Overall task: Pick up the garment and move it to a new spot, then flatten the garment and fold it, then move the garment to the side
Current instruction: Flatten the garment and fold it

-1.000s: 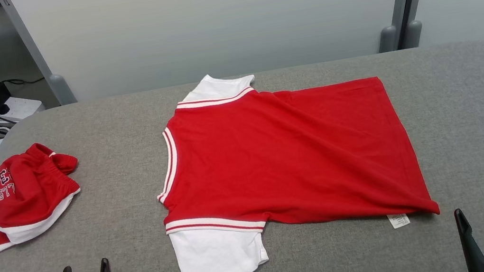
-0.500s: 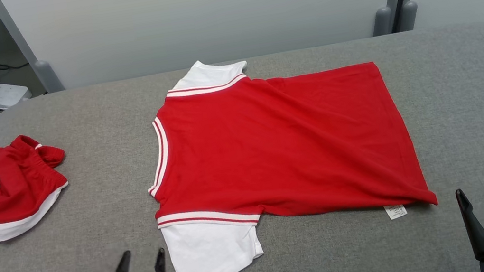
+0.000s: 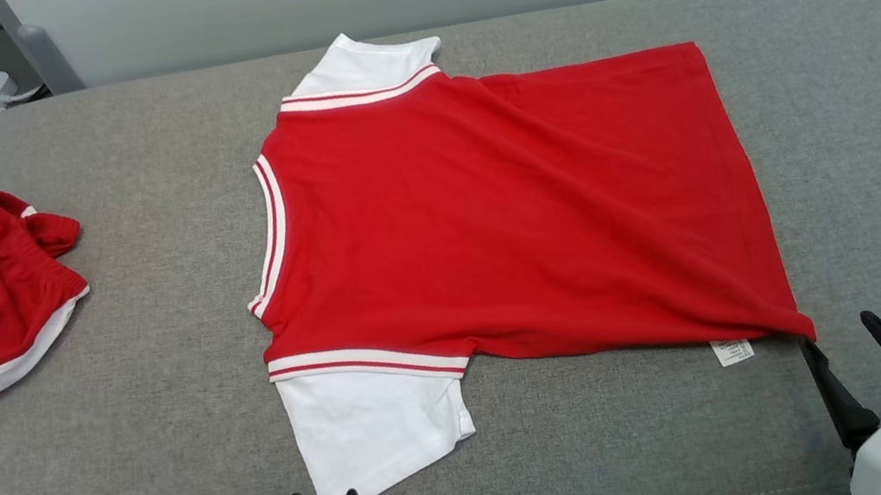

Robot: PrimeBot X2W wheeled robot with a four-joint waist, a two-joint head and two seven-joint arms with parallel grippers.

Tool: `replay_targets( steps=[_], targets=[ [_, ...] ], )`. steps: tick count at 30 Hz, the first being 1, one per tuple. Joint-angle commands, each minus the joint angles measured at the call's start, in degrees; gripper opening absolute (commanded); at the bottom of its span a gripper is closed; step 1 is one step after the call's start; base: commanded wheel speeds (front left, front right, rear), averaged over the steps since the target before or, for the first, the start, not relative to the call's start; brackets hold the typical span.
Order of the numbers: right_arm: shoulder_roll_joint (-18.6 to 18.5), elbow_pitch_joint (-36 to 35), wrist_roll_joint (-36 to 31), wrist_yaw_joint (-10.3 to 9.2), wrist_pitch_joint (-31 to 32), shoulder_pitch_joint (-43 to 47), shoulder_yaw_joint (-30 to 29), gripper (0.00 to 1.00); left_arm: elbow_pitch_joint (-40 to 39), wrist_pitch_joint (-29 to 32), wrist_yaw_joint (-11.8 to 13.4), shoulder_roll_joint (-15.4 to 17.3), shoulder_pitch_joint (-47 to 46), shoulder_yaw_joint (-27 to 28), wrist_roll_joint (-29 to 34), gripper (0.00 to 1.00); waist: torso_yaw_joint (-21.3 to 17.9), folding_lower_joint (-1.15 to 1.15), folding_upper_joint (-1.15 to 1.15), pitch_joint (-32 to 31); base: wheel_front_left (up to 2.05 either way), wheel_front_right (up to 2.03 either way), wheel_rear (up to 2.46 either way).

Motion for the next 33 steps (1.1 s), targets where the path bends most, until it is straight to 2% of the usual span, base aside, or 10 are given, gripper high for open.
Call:
replay_targets(
  steps=[1,14,15,16,17,18,19,26,33],
  targets=[
    [-1.52,-0.29,0.33,0.23,-0.75,-2.33,1.6,1.0,-1.26,0.27,-0.23,0.78,-3.42,1.67,-0.6,1.0,-0.11,0.0,0.0,1.06,0.0,0.0,0.0],
    [-2.68,10.11,1.76,0.23,-3.01,-10.74,7.92,1.0,1.02,5.98,0.16,0.85,-5.26,0.78,-3.52,1.0,-0.33,0.0,0.0,4.67,0.0,0.0,0.0],
    [-2.72,10.77,1.94,0.23,-3.02,-11.24,8.15,0.93,1.11,6.44,0.15,0.88,-5.4,0.65,-3.67,1.0,-0.34,0.0,0.0,5.02,0.0,0.0,0.0],
    [-2.77,11.38,2.01,0.23,-3.15,-11.76,8.4,0.56,1.15,6.68,0.13,0.82,-5.58,0.69,-4.03,0.89,-0.34,0.0,0.0,5.2,0.0,0.0,0.0],
    [-2.84,12.12,2.04,0.23,-3.22,-12.21,8.7,0.42,1.24,6.96,0.09,0.73,-5.75,0.71,-4.45,0.49,-0.33,0.0,0.0,5.32,0.0,0.0,0.0],
    [-2.83,12.84,2.23,0.23,-3.24,-12.66,8.96,0.07,1.27,7.21,0.06,0.75,-5.94,0.65,-4.65,0.0,-0.35,0.0,0.0,5.52,0.0,0.0,0.0],
    [-2.83,13.4,2.52,0.23,-3.32,-13.13,9.24,0.0,1.36,7.7,0.0,0.74,-6.15,0.46,-4.98,0.0,-0.33,0.0,0.0,5.74,0.0,0.0,0.0],
    [-4.13,14.18,5.48,0.23,-3.86,-12.44,9.76,0.0,-1.54,8.77,-0.35,1.08,-5.32,-0.06,-7.29,0.0,0.34,0.0,0.0,5.98,0.0,0.0,0.0],
    [-5.99,9.0,9.15,0.23,-3.06,-7.69,9.48,0.0,-8.44,10.05,-0.27,2.65,-0.49,0.57,-9.21,0.0,0.81,0.0,0.0,5.12,0.0,0.0,0.0]
  ],
)
